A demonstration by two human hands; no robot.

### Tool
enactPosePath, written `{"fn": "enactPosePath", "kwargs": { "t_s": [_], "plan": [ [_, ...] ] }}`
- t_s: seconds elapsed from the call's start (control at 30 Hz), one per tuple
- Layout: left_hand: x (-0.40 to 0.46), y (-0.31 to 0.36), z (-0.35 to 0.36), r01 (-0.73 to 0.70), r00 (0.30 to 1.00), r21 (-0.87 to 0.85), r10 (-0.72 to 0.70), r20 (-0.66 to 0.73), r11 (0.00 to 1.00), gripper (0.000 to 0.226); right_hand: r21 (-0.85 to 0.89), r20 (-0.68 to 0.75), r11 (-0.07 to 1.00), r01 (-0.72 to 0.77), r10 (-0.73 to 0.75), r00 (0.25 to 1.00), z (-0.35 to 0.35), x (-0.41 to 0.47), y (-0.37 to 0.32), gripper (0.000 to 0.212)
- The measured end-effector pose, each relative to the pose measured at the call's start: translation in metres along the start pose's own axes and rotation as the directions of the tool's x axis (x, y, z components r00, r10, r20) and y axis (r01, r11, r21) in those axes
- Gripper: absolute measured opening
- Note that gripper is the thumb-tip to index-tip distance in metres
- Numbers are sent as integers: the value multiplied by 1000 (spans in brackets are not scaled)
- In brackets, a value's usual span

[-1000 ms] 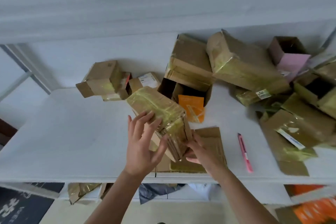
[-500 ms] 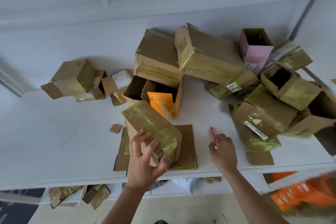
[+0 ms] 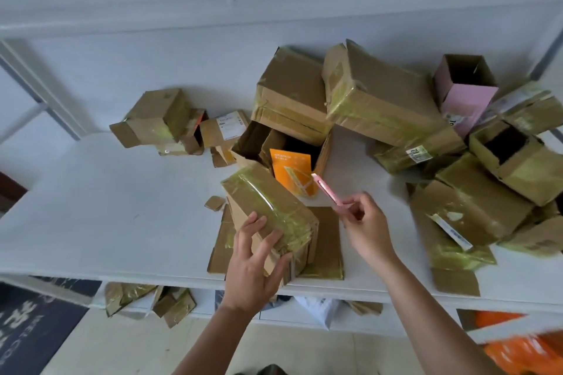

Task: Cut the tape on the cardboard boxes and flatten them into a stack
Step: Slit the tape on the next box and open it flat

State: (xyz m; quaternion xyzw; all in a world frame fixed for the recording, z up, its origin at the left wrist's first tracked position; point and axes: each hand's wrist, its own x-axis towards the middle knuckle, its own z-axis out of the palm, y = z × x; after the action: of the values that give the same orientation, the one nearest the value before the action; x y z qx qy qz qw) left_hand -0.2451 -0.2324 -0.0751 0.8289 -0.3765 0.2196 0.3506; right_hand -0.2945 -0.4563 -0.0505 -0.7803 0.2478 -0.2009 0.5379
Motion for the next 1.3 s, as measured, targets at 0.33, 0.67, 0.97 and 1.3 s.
{"fn": "enactPosePath", "kwargs": {
  "t_s": [0.33, 0.67, 0.97, 1.3],
  "plan": [
    [0, 1, -5, 125, 990, -109, -116, 81, 986, 38, 116, 149, 974, 196, -212, 966, 33, 3, -87, 10],
    [9, 3, -10, 133, 991, -202, -137, -9, 970, 23, 480, 130, 874, -76, 15, 991, 78, 17, -104, 10],
    [50, -23, -13, 503, 826, -366, -560, -64, 783, 37, 408, 157, 902, 140, -220, 963, 85, 9, -85, 21],
    [50, -25, -3, 532, 787, -434, -614, -62, 727, 32, 199, 266, 922, 333, -378, 887, 92, 34, -92, 15]
  ]
}}
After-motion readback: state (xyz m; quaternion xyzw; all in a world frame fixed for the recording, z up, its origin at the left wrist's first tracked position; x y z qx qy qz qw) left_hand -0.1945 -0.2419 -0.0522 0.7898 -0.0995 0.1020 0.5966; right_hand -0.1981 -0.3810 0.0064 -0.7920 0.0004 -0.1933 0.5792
